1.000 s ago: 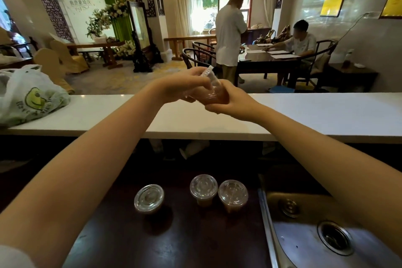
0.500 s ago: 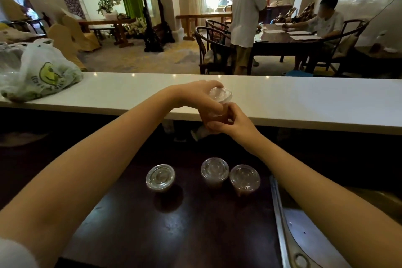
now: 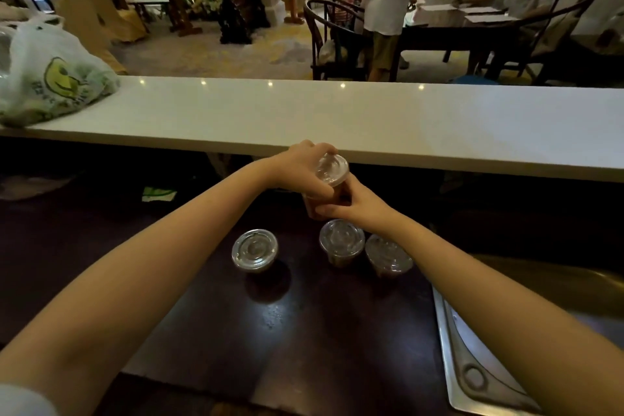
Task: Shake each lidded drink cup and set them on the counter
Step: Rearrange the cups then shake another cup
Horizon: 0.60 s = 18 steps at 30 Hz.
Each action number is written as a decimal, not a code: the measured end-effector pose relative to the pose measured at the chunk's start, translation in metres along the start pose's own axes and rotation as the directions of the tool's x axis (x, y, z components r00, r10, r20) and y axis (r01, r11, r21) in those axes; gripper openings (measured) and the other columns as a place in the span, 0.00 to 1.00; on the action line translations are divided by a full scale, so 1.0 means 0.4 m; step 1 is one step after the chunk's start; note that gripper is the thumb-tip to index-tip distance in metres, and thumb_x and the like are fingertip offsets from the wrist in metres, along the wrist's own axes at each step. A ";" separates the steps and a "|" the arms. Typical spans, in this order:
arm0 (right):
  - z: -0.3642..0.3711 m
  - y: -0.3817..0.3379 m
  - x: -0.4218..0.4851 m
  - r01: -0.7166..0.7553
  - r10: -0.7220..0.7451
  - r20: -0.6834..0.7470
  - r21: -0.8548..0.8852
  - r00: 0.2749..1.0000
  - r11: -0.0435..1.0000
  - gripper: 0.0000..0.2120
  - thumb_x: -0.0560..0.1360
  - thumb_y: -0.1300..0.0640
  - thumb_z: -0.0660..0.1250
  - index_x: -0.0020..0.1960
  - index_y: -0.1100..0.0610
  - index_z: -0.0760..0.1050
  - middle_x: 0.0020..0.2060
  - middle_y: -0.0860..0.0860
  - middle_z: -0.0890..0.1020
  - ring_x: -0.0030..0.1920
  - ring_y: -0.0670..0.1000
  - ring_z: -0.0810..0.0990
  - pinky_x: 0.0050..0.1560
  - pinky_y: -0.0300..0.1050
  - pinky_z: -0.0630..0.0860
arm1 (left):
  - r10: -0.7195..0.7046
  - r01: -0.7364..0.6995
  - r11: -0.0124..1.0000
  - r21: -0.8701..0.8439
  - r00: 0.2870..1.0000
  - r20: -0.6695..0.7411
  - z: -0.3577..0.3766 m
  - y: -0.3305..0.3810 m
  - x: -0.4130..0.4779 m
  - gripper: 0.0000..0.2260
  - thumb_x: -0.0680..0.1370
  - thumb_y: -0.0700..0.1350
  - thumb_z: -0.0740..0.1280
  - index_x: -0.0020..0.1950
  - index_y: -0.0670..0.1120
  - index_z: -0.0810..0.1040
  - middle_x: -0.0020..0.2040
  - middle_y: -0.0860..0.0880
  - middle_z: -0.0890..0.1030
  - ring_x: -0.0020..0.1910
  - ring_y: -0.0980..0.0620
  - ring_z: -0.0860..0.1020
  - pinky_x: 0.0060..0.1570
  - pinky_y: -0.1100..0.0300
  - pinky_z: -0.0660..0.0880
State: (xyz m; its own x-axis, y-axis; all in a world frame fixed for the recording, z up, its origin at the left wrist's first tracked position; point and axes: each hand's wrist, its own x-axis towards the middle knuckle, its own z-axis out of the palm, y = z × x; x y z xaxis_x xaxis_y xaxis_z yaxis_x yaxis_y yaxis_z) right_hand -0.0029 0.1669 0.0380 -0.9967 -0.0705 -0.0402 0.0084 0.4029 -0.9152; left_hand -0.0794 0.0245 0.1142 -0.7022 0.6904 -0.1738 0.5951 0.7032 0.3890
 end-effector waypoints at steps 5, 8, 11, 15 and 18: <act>0.031 0.088 0.011 -0.053 0.076 0.044 -0.387 0.996 0.921 0.41 0.70 0.47 0.72 0.74 0.59 0.56 0.72 0.56 0.64 0.72 0.56 0.61 0.70 0.50 0.62 | -0.053 0.053 0.998 0.044 0.998 -0.020 0.070 -0.087 0.024 0.38 0.67 0.50 0.73 0.73 0.48 0.59 0.66 0.43 0.65 0.67 0.42 0.62 0.64 0.49 0.67; 0.053 0.135 0.014 -0.082 0.156 0.071 -0.606 0.985 0.791 0.46 0.69 0.42 0.71 0.76 0.58 0.50 0.75 0.57 0.56 0.74 0.58 0.52 0.73 0.51 0.56 | -0.080 0.083 0.995 0.055 0.996 -0.047 0.110 -0.142 0.036 0.39 0.67 0.50 0.73 0.73 0.48 0.59 0.65 0.42 0.65 0.66 0.42 0.61 0.62 0.49 0.67; 0.078 0.167 0.027 -0.117 0.228 0.072 -0.691 0.971 0.714 0.51 0.67 0.39 0.71 0.77 0.57 0.46 0.76 0.58 0.50 0.76 0.59 0.47 0.75 0.53 0.51 | -0.110 0.115 0.992 0.059 0.991 -0.070 0.149 -0.189 0.048 0.41 0.66 0.50 0.74 0.74 0.47 0.58 0.66 0.41 0.64 0.66 0.41 0.61 0.62 0.49 0.67; 0.095 0.181 0.042 -0.143 0.291 0.074 -0.741 0.954 0.656 0.52 0.67 0.40 0.72 0.77 0.57 0.43 0.76 0.59 0.48 0.76 0.60 0.48 0.74 0.52 0.52 | -0.153 0.156 0.987 0.034 0.985 -0.076 0.198 -0.240 0.067 0.40 0.66 0.50 0.74 0.73 0.47 0.59 0.67 0.40 0.63 0.66 0.40 0.61 0.63 0.46 0.68; 0.099 0.183 0.051 -0.148 0.292 0.061 -0.752 0.955 0.643 0.51 0.67 0.41 0.72 0.76 0.58 0.45 0.74 0.59 0.54 0.73 0.59 0.55 0.73 0.52 0.58 | -0.177 0.179 0.983 0.035 0.982 -0.060 0.231 -0.268 0.082 0.41 0.66 0.51 0.74 0.74 0.47 0.58 0.67 0.40 0.63 0.67 0.40 0.61 0.63 0.46 0.69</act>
State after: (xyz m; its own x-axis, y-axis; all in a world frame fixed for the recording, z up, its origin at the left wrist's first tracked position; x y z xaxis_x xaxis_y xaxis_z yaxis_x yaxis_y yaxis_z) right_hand -0.0196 0.1587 -0.0457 -0.9441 -0.0055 -0.3297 0.0925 0.9553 -0.2808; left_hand -0.1303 -0.0126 -0.0170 -0.8186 0.5436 -0.1853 0.4730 0.8212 0.3193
